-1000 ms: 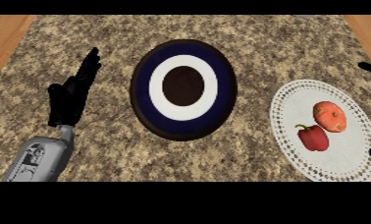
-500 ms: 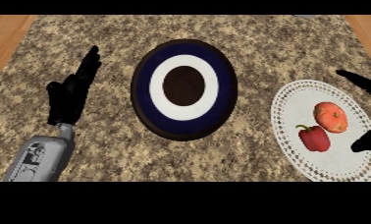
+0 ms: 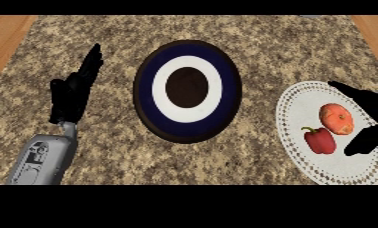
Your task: Pick the squash from the placemat and place it in the plate
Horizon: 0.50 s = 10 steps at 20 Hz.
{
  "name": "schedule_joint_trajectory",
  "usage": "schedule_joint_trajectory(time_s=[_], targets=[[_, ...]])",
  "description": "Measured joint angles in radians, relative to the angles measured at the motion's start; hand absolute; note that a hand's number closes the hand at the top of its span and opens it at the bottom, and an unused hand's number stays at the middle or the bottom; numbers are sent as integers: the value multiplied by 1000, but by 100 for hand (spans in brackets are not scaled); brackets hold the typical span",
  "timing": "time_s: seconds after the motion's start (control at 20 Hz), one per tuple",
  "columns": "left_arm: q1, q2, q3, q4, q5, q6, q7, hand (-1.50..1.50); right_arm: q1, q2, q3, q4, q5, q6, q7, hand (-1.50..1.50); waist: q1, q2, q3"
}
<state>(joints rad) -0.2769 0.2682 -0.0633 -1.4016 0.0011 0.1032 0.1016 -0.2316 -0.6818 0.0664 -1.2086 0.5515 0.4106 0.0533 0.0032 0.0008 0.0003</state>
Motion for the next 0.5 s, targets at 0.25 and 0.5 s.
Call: schedule_joint_trajectory(time_s=[0.25, 0.5], targets=[[27, -16, 21, -3, -18, -18, -24, 0, -35, 46, -13, 101, 73, -23, -35, -150, 1, 0, 0], [19, -41, 23, -13, -46, -20, -1, 0, -62, 64, -29, 195, 132, -50, -106, 150, 0, 0, 0]])
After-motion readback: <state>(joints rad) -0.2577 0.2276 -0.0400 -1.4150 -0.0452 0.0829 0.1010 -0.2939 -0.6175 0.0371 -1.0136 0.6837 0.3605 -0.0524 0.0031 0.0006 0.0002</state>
